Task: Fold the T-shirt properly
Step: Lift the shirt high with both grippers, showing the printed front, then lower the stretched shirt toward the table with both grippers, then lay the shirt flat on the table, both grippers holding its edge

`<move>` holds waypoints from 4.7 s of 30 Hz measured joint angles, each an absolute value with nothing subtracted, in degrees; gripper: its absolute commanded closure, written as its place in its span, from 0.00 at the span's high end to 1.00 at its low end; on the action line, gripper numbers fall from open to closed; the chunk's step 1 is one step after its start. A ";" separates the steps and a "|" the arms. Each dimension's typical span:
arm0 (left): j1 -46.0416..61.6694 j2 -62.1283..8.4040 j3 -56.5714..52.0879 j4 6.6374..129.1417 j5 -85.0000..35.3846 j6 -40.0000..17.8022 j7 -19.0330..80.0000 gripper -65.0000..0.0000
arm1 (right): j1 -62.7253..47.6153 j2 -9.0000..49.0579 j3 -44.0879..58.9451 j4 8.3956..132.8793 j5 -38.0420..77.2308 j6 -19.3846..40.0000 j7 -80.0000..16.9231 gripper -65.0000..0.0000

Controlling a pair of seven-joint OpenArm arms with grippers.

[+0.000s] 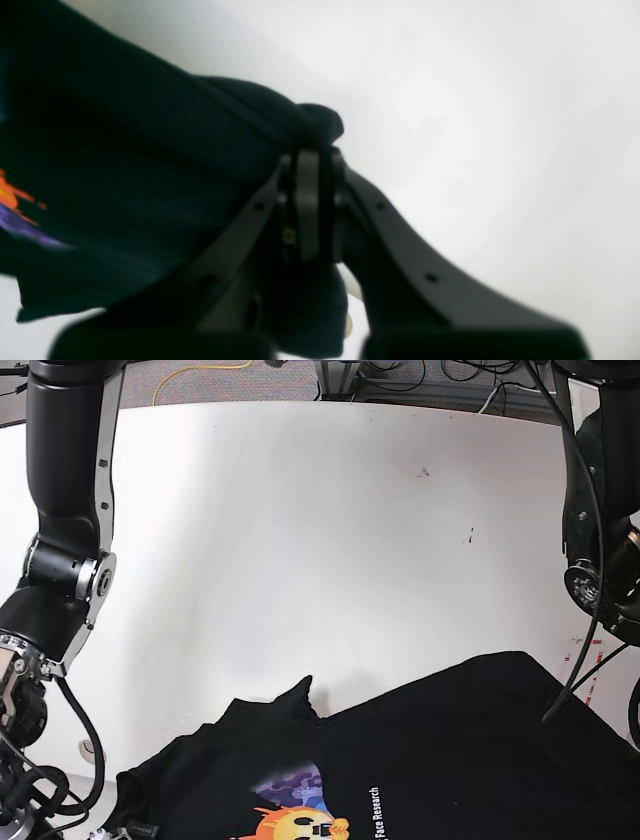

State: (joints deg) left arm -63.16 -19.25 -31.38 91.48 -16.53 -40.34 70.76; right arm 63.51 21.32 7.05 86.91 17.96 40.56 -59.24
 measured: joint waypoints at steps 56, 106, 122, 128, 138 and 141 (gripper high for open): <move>-55.88 -16.62 -27.73 90.80 -22.68 -39.86 67.29 0.01 | 55.53 27.20 6.50 88.12 17.06 40.56 -59.00 0.01; 9.54 -18.17 -39.83 96.01 -39.55 -39.48 62.89 0.01 | -11.68 16.03 20.97 109.47 16.29 40.29 -54.63 0.01; 8.14 -19.66 -36.45 86.63 -32.40 -39.51 62.92 0.02 | -19.57 16.03 20.95 109.38 16.47 40.29 -52.95 0.02; 7.62 -19.55 -35.00 86.17 -31.55 -39.51 62.04 0.02 | -21.52 16.01 20.82 109.34 15.88 40.29 -53.15 0.05; 7.97 -19.75 -32.64 86.08 -30.76 -39.51 62.48 0.34 | -22.72 14.79 20.84 109.32 15.62 40.29 -53.10 0.77; 7.99 -20.47 -32.73 86.11 -30.83 -39.51 64.51 0.57 | -23.07 14.79 21.02 109.38 15.44 40.29 -53.17 0.93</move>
